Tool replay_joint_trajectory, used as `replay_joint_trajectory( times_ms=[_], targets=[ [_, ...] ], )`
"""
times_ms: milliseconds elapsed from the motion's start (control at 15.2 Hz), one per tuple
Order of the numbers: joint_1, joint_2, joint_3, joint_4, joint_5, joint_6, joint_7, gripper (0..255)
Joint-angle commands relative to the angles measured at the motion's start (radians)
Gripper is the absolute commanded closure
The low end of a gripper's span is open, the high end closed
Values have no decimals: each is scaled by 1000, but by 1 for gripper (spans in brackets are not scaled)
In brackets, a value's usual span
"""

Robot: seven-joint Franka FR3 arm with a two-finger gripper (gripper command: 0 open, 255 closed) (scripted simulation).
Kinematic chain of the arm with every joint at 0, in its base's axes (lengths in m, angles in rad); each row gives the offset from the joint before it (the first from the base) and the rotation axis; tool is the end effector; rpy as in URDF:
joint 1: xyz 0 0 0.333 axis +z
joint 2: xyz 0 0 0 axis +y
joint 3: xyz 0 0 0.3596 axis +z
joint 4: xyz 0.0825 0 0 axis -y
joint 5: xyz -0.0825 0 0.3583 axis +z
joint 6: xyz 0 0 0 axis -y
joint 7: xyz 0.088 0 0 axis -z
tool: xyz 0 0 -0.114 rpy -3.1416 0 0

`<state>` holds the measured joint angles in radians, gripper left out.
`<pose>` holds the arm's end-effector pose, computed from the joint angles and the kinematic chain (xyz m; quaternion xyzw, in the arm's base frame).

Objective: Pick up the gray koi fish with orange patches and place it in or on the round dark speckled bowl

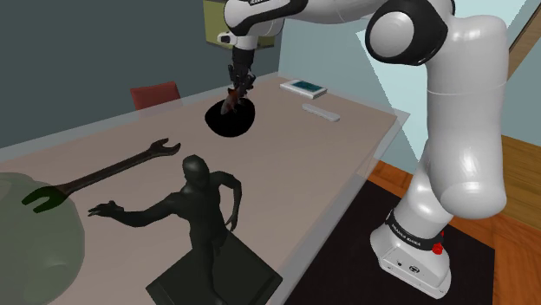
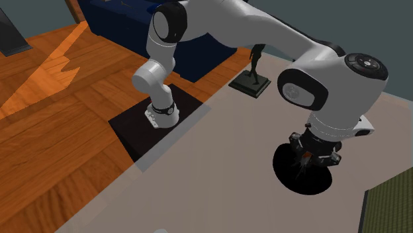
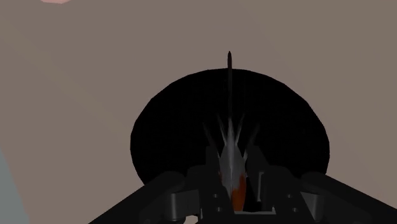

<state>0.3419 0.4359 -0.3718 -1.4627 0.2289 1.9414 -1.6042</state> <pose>0.6816 0.0432 0.4922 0.7183 0.6940 0.0482 0.0051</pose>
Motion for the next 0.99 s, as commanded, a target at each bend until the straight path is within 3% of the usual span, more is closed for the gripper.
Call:
replay_joint_trajectory(
  times_ms=[0, 528, 594, 924],
  targets=[
    [2, 8, 3, -22, 4, 26, -3, 255],
    [3, 9, 2, -26, 5, 31, -4, 255],
    [7, 5, 2, -33, 3, 34, -1, 0],
    [3, 9, 2, -26, 5, 31, -4, 0]
  ],
)
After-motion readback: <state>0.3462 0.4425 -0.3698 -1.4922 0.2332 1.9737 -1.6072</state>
